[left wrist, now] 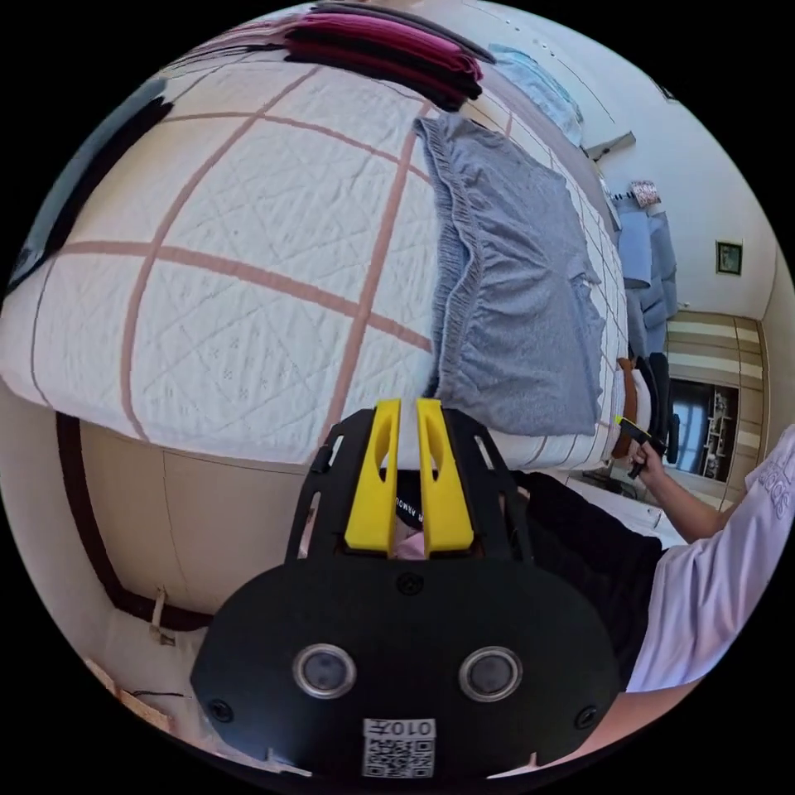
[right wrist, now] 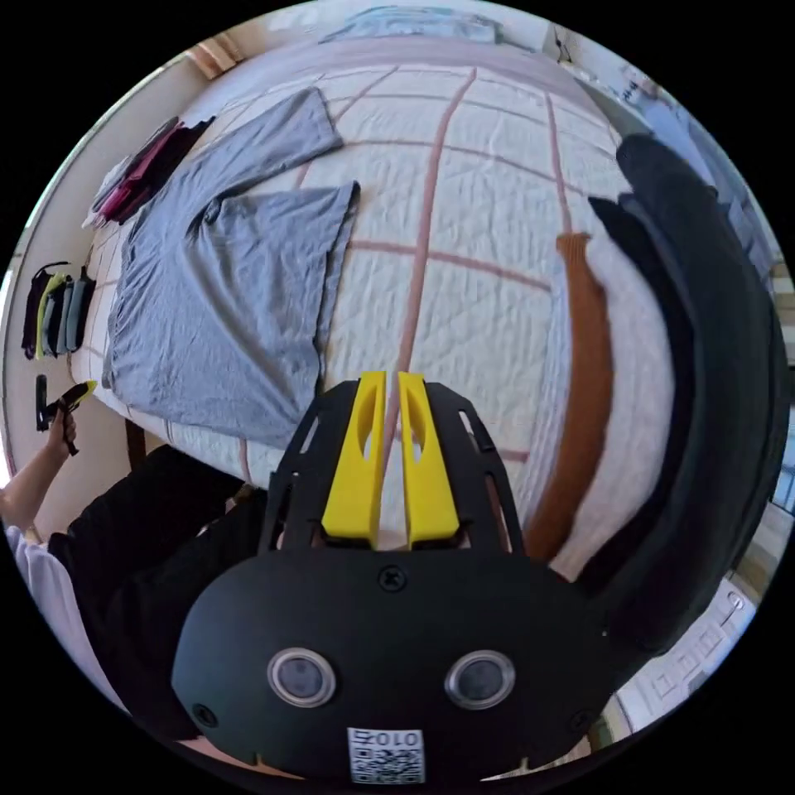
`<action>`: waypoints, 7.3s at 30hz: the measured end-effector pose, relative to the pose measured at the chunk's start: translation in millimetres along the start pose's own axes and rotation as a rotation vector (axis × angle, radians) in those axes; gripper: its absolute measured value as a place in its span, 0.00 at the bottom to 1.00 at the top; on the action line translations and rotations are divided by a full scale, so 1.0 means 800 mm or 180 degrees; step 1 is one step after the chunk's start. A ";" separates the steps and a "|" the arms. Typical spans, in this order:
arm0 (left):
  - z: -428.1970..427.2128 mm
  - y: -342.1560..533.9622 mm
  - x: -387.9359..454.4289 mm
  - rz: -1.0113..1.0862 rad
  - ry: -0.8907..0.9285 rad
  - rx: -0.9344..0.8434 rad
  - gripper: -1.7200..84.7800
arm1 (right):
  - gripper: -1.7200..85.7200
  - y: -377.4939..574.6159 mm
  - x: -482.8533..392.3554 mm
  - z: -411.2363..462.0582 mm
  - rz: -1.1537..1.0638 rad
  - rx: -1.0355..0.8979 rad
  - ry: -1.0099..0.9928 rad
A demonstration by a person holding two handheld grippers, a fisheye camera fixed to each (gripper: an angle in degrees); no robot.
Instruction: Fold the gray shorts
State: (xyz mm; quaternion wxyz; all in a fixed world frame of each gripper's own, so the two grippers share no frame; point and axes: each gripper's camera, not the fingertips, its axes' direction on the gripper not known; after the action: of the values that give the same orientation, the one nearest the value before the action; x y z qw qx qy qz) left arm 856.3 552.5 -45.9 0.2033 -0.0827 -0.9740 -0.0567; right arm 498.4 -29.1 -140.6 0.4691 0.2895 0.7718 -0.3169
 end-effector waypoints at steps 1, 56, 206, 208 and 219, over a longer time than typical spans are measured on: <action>-0.022 0.003 -0.006 -0.0119 0.0057 0.0329 0.09 | 0.07 -0.032 -0.014 -0.020 -0.0242 0.0271 0.0141; -0.141 -0.073 0.540 0.3600 -0.1456 0.0178 0.02 | 0.03 -0.064 -0.266 -0.214 -0.2998 0.0676 0.0624; -0.042 0.084 0.134 0.0064 0.0290 0.0645 0.11 | 0.17 -0.015 -0.641 -0.033 -0.3172 0.0626 -0.0693; -0.036 0.079 0.108 -0.0043 0.0536 0.0645 0.11 | 0.20 0.003 -0.686 -0.015 -0.3346 0.0535 -0.0458; -0.079 0.055 0.062 0.0095 0.0480 0.0845 0.12 | 0.14 0.034 -0.770 0.046 -0.3255 0.0519 0.0176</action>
State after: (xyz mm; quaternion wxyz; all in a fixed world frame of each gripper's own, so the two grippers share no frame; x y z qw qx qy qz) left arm 844.0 593.3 35.4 0.2859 -0.0651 -0.9535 0.0696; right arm 780.0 -131.6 399.4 0.2096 -0.0807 0.7996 -0.5570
